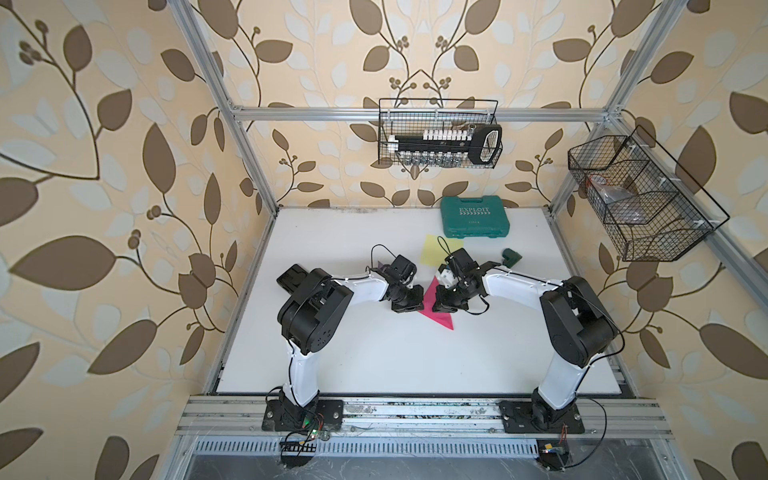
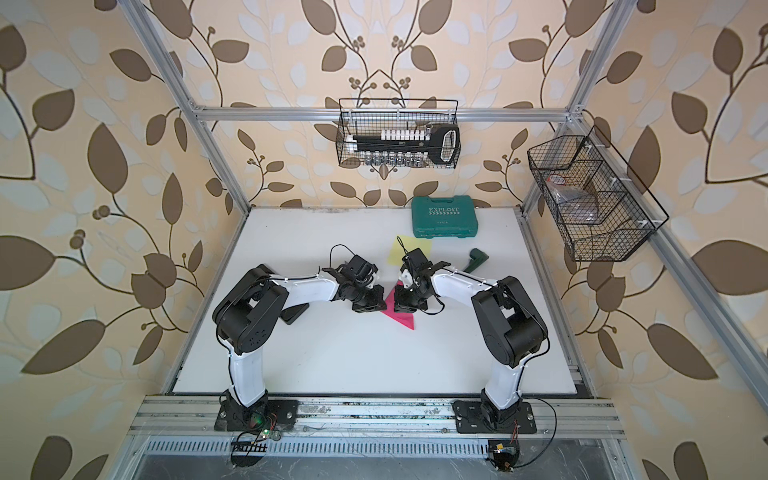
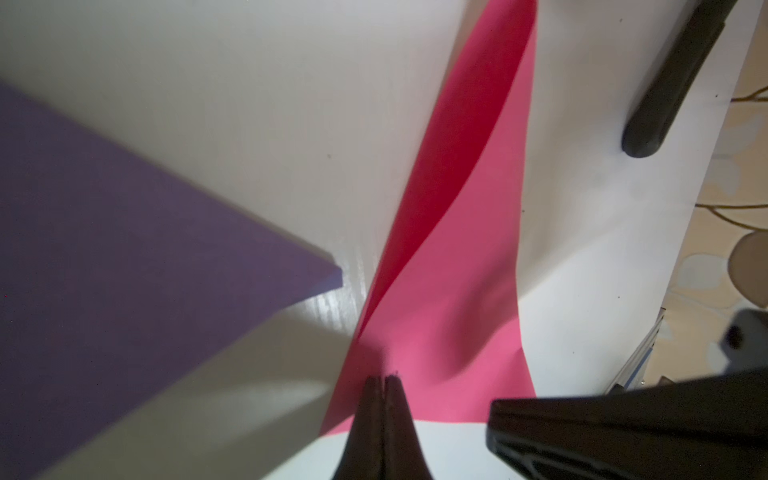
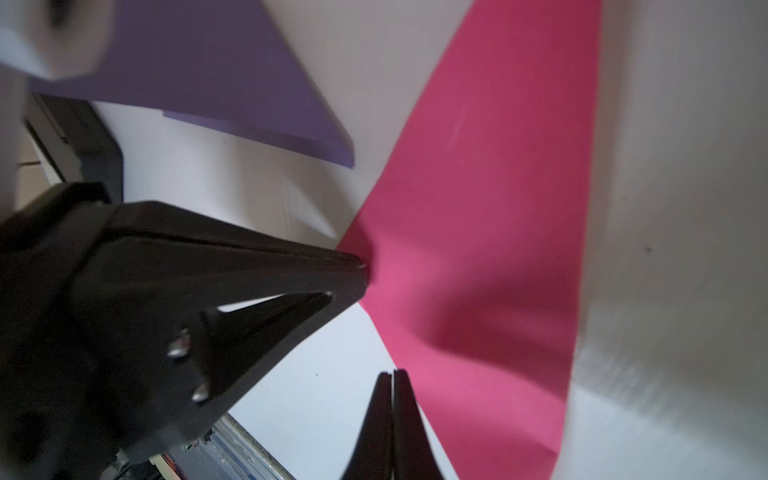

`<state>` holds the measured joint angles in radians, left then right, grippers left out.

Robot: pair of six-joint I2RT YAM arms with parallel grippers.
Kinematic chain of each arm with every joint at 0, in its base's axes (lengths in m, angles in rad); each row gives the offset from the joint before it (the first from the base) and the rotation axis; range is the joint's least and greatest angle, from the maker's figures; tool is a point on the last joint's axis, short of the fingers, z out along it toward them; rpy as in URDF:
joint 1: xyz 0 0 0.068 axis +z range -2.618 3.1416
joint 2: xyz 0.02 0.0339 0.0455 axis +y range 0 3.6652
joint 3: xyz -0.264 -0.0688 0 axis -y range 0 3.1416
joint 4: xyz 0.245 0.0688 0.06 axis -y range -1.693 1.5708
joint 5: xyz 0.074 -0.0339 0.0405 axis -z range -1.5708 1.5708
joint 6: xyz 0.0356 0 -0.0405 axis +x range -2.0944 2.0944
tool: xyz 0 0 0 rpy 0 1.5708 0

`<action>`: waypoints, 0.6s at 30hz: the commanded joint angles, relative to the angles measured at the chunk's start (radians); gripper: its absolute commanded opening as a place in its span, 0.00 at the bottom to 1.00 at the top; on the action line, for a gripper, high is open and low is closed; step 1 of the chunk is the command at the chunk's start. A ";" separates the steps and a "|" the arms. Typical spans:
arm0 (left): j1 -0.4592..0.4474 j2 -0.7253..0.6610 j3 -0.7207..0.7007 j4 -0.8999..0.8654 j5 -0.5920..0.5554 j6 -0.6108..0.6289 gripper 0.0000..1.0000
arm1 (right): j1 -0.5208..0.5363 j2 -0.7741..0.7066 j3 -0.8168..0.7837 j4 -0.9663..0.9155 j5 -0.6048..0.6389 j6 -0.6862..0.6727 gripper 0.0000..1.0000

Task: Fold the square paper diagonally
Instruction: Fold the paper at the center of the board.

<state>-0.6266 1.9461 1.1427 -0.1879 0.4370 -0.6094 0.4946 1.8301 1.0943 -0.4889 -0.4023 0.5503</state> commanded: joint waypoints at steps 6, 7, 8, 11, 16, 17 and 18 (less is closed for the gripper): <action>0.001 0.074 -0.027 -0.101 -0.058 -0.008 0.00 | 0.015 0.067 -0.071 0.019 0.044 0.108 0.00; 0.002 0.075 -0.026 -0.102 -0.059 -0.008 0.00 | 0.016 0.070 -0.081 0.019 0.044 0.108 0.00; 0.002 0.075 -0.027 -0.102 -0.061 -0.009 0.00 | 0.015 0.066 -0.092 0.019 0.045 0.108 0.00; 0.002 0.076 -0.026 -0.106 -0.068 -0.010 0.00 | 0.010 0.048 -0.145 0.017 0.053 0.106 0.00; 0.002 0.083 -0.021 -0.114 -0.078 -0.012 0.00 | -0.018 -0.018 -0.244 0.021 0.055 0.093 0.00; 0.004 0.085 -0.019 -0.117 -0.079 -0.013 0.00 | -0.026 -0.035 -0.259 0.019 0.053 0.090 0.00; 0.004 0.085 -0.018 -0.118 -0.081 -0.012 0.00 | -0.033 -0.045 -0.272 0.017 0.051 0.085 0.00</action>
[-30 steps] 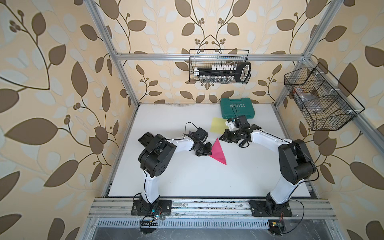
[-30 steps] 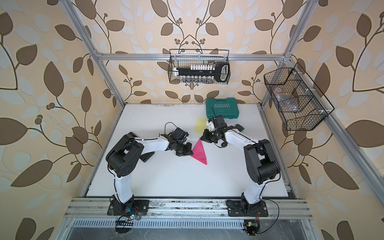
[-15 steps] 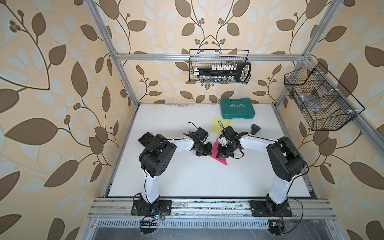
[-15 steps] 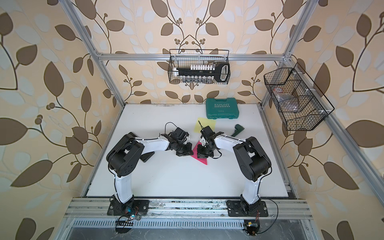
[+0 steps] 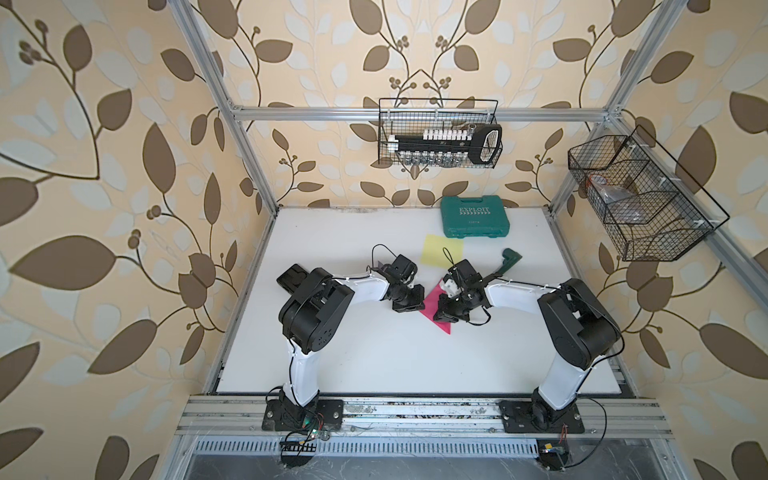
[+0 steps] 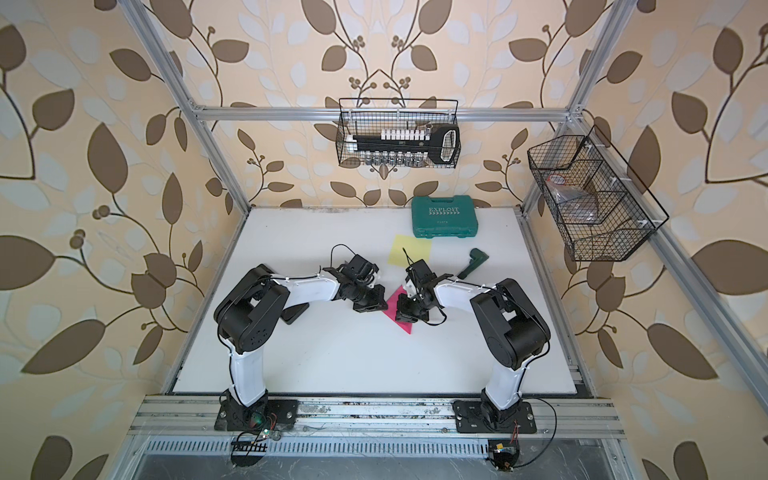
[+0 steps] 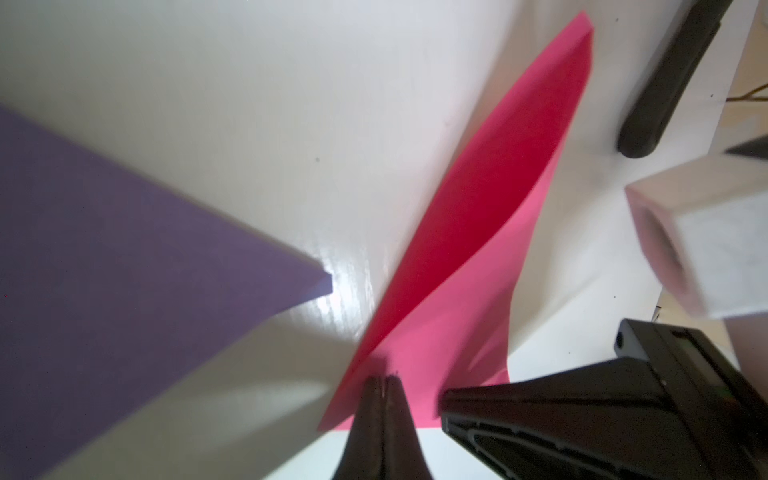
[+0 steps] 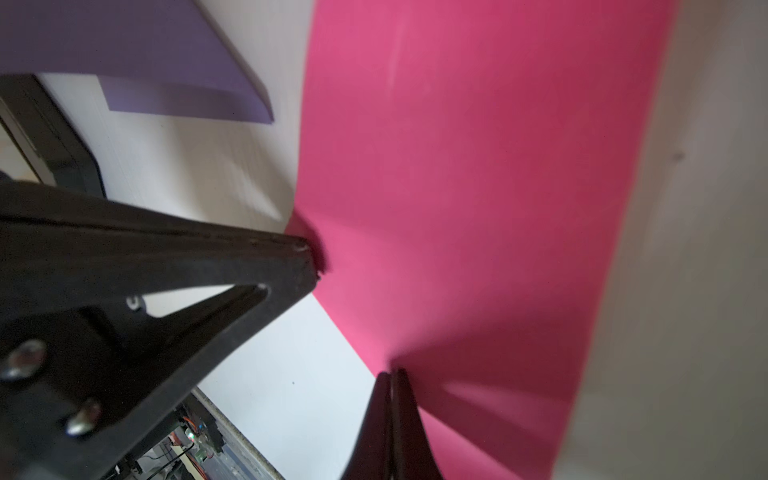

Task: Fold the square paper diagonally
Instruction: Fold the paper at the center of the board.

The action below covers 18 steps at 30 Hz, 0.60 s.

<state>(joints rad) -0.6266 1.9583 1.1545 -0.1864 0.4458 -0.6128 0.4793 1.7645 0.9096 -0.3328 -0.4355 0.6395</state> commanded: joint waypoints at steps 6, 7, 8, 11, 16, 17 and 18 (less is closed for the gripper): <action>0.003 0.073 -0.024 -0.130 -0.095 -0.005 0.00 | -0.060 -0.016 -0.149 -0.147 0.079 -0.035 0.00; 0.003 0.069 -0.024 -0.133 -0.099 -0.005 0.00 | -0.068 -0.018 -0.160 -0.147 0.077 -0.039 0.00; 0.003 0.068 -0.025 -0.134 -0.102 -0.005 0.00 | -0.075 -0.021 -0.170 -0.147 0.077 -0.041 0.00; 0.004 0.068 -0.027 -0.139 -0.106 -0.001 0.00 | -0.096 -0.037 -0.197 -0.146 0.075 -0.050 0.00; 0.004 0.070 -0.027 -0.141 -0.110 0.000 0.00 | -0.113 -0.059 -0.226 -0.136 0.053 -0.051 0.00; 0.004 0.070 -0.026 -0.143 -0.109 0.001 0.00 | -0.113 -0.065 -0.229 -0.138 0.051 -0.050 0.00; 0.005 0.069 -0.026 -0.145 -0.111 0.001 0.00 | -0.114 -0.072 -0.231 -0.140 0.050 -0.048 0.00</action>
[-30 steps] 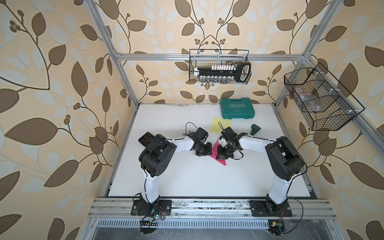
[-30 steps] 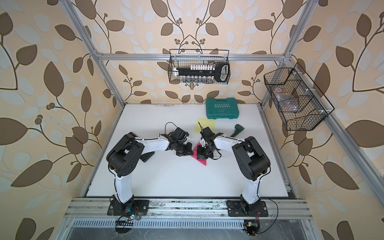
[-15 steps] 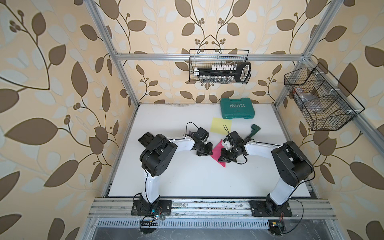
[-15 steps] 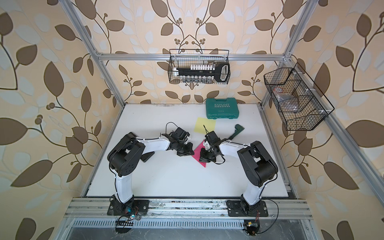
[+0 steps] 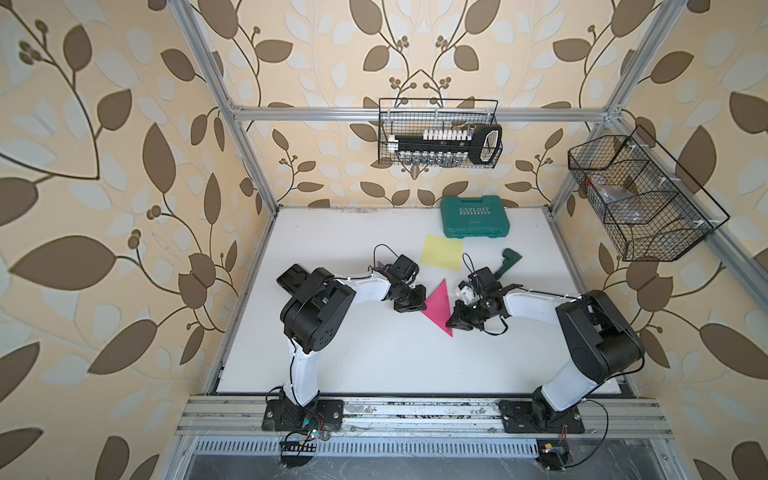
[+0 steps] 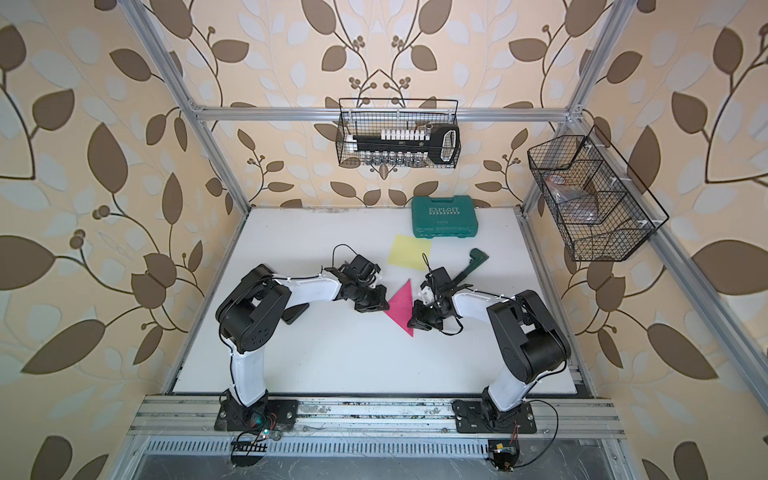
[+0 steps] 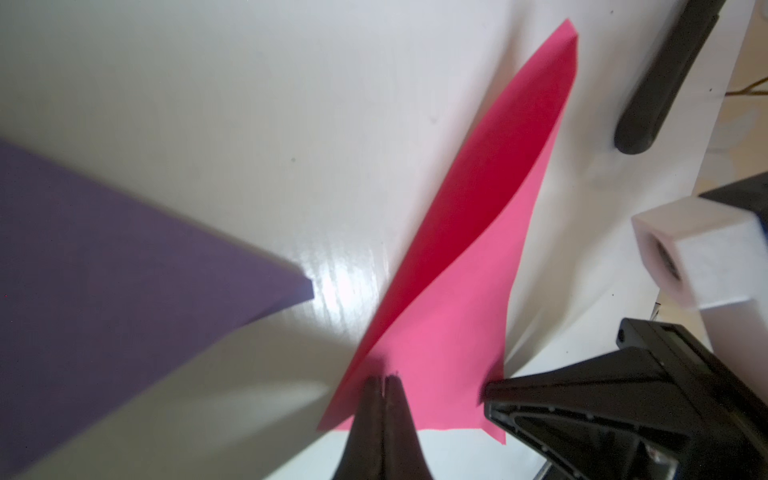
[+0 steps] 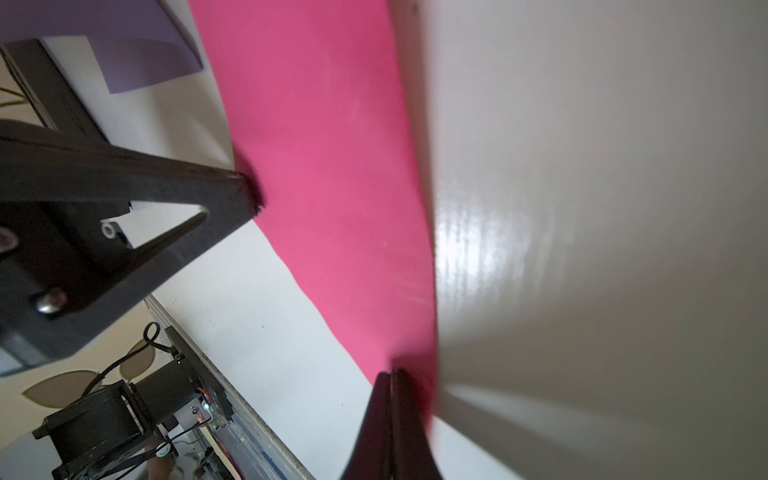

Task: Fold the square paper diagonally
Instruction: Fold the paper at the center of the board.

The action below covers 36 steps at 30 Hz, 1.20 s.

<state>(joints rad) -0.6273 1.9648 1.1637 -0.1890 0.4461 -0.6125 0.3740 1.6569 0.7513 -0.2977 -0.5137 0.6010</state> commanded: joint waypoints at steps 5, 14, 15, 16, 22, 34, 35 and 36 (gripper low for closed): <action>0.009 0.060 -0.033 -0.145 -0.115 0.004 0.00 | -0.009 0.000 -0.081 -0.198 0.127 -0.008 0.00; 0.010 0.059 -0.022 -0.147 -0.107 0.004 0.00 | -0.018 -0.108 -0.069 -0.232 0.113 -0.006 0.00; 0.010 0.058 -0.023 -0.147 -0.107 0.003 0.00 | -0.018 -0.121 -0.055 -0.236 0.110 -0.002 0.00; 0.010 0.058 -0.020 -0.148 -0.106 0.002 0.00 | -0.017 -0.140 -0.040 -0.233 0.097 0.006 0.00; 0.009 0.058 -0.019 -0.149 -0.107 0.002 0.00 | 0.055 -0.166 0.062 -0.173 0.077 0.096 0.00; 0.008 0.066 -0.007 -0.152 -0.104 0.004 0.00 | 0.089 0.030 0.110 -0.044 0.049 0.191 0.00; 0.008 0.066 -0.007 -0.151 -0.104 0.004 0.00 | 0.091 0.037 0.109 -0.045 0.046 0.191 0.00; 0.008 0.067 -0.007 -0.150 -0.103 0.003 0.00 | 0.093 0.042 0.105 -0.046 0.046 0.190 0.00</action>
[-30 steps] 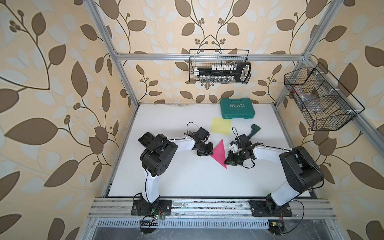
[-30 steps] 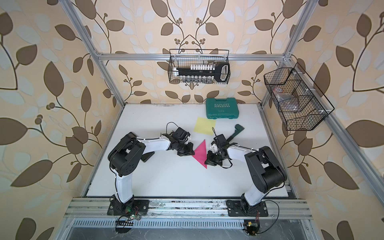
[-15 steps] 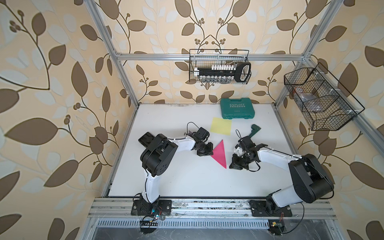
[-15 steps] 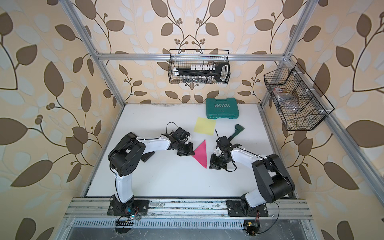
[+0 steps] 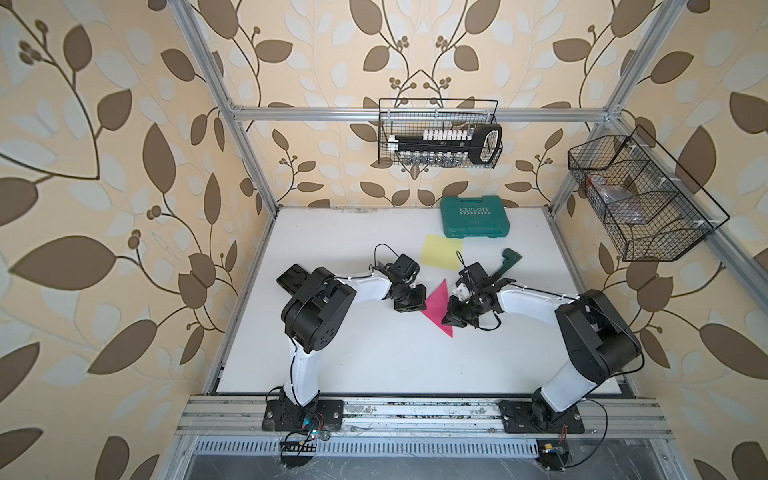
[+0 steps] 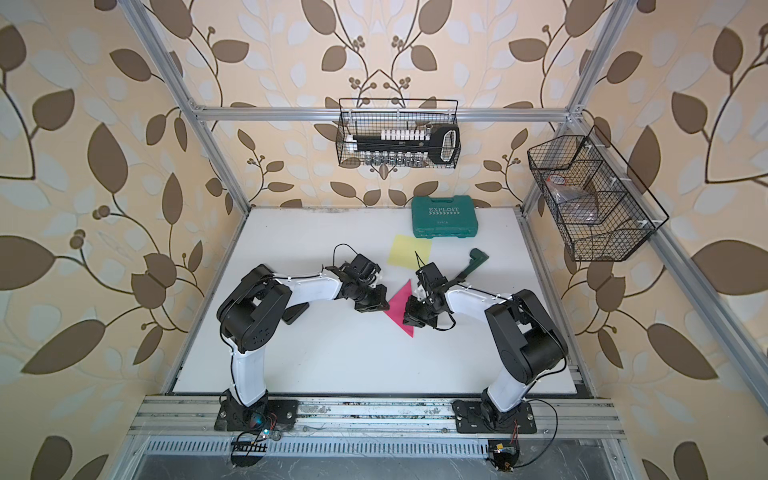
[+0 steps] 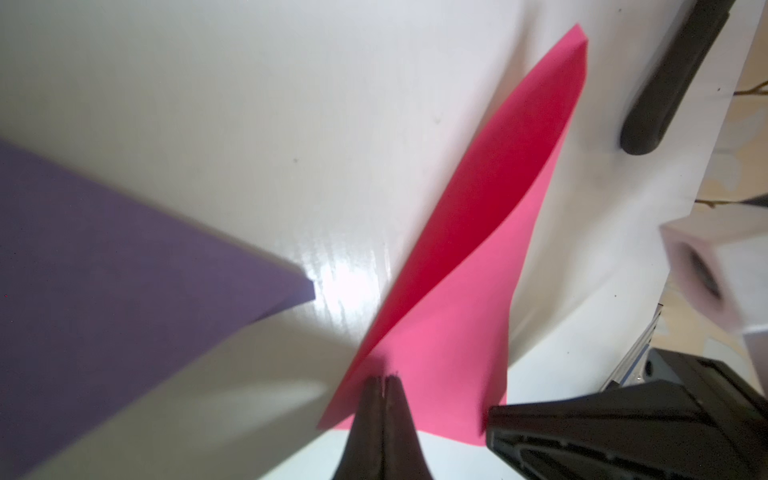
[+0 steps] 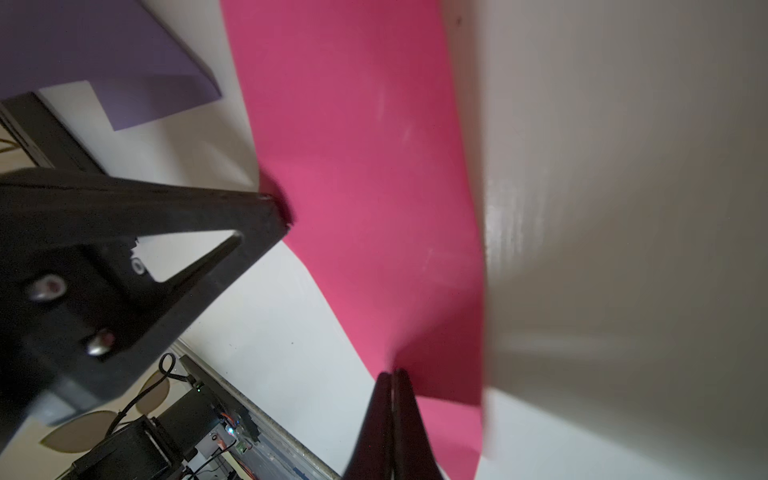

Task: Fold the square paper diagonally
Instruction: Fold the paper at the center of the board.

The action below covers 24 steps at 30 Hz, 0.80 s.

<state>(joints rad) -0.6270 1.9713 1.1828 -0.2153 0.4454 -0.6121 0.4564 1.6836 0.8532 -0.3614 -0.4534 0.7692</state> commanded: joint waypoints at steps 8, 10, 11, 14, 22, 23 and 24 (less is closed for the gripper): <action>0.008 0.061 -0.032 -0.116 -0.101 0.003 0.00 | 0.012 -0.014 -0.075 -0.028 0.021 0.009 0.00; 0.009 0.063 -0.035 -0.117 -0.102 0.002 0.00 | 0.013 -0.019 -0.101 -0.032 0.029 0.007 0.00; 0.008 0.063 -0.033 -0.117 -0.102 0.003 0.00 | 0.013 -0.025 -0.112 -0.035 0.037 0.006 0.00; 0.010 0.064 -0.037 -0.114 -0.104 0.003 0.00 | 0.005 -0.042 -0.144 -0.037 0.047 0.002 0.00; 0.010 0.074 -0.037 -0.110 -0.105 0.003 0.00 | -0.052 -0.087 -0.204 -0.062 0.048 -0.031 0.00; 0.009 0.075 -0.035 -0.110 -0.105 0.004 0.00 | -0.056 -0.090 -0.209 -0.063 0.047 -0.034 0.00; 0.010 0.075 -0.035 -0.110 -0.106 0.003 0.00 | -0.059 -0.091 -0.214 -0.064 0.048 -0.037 0.00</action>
<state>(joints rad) -0.6270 1.9728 1.1828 -0.2138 0.4465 -0.6121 0.4118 1.5780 0.6895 -0.3138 -0.4801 0.7547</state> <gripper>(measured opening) 0.045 0.047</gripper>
